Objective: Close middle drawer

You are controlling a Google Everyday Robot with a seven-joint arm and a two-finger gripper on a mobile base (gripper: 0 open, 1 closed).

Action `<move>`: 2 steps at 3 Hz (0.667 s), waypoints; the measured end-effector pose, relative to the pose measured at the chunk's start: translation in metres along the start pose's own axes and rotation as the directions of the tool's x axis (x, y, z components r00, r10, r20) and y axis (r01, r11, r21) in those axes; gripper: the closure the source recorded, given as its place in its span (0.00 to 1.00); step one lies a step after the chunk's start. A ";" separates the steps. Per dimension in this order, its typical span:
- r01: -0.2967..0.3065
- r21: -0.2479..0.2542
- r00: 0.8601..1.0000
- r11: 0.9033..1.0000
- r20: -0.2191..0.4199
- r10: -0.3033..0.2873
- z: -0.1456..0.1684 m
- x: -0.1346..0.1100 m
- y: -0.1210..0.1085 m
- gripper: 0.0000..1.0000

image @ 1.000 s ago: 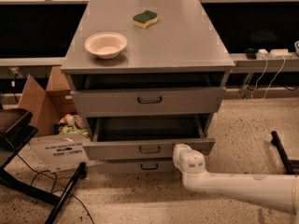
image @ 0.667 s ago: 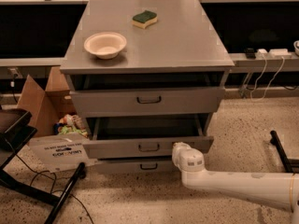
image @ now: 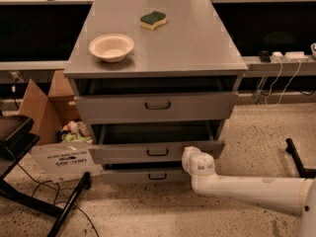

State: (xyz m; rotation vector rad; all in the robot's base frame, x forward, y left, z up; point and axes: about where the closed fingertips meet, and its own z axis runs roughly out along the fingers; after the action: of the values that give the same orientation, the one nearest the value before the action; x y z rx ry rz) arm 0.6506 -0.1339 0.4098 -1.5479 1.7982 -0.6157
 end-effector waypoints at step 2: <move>0.001 0.004 1.000 1.000 -0.004 -0.001 0.017 -0.001 -0.011 1.00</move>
Offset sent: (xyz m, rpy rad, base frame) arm 0.2943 0.0003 -0.0308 -0.0327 -0.0328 -0.0555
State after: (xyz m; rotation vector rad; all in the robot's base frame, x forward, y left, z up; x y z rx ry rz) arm 0.6707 -0.1333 0.4074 -1.5457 1.7981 -0.6223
